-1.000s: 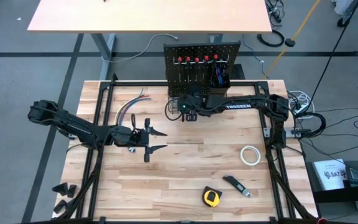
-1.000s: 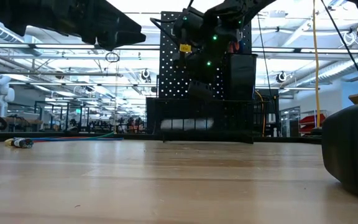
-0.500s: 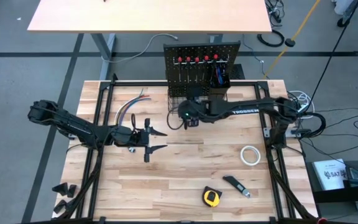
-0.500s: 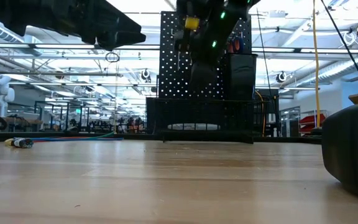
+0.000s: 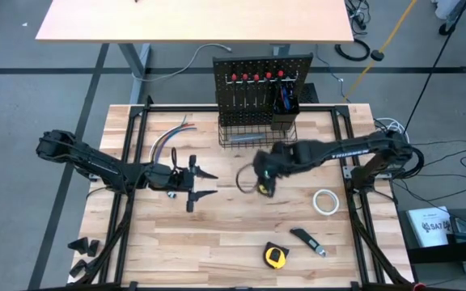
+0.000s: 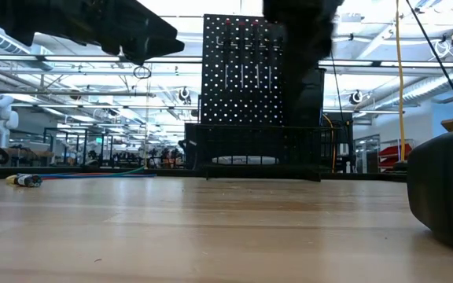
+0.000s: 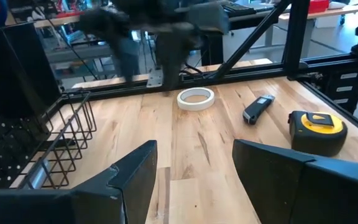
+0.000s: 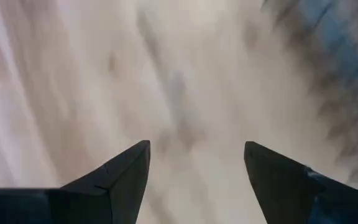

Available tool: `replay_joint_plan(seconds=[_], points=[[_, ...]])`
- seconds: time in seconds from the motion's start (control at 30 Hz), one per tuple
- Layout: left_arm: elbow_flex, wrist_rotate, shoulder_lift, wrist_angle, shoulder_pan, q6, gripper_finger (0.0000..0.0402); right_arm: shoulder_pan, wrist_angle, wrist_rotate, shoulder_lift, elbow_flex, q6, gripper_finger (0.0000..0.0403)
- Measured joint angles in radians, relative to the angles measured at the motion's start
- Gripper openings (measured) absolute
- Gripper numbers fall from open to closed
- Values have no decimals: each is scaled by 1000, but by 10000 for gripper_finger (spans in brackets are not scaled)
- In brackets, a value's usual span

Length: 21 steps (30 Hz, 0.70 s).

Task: Hang tools onto peg board
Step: Put the black cutter knife into the wire basket bin on the pegboard

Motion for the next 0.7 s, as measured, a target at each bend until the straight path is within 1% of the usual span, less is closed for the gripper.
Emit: replay_joint_plan(seconds=[0.03,0.17,0.23,0.37,0.53,0.7], points=[[0,2,0,0,0,0,217,23,-37,-20,1,-13,44,251],[0,5,13,3,0,-1,217,136,-131,-41,11,-95,192,251],[0,6,28,4,-1,-1,217,189,-146,-70,11,-144,283,251],[0,6,69,33,2,-1,217,298,-122,-152,11,-226,450,251],[0,6,122,82,11,-1,217,408,-46,-271,11,-304,582,251],[0,6,152,93,12,-2,217,475,11,-320,10,-352,720,251]])
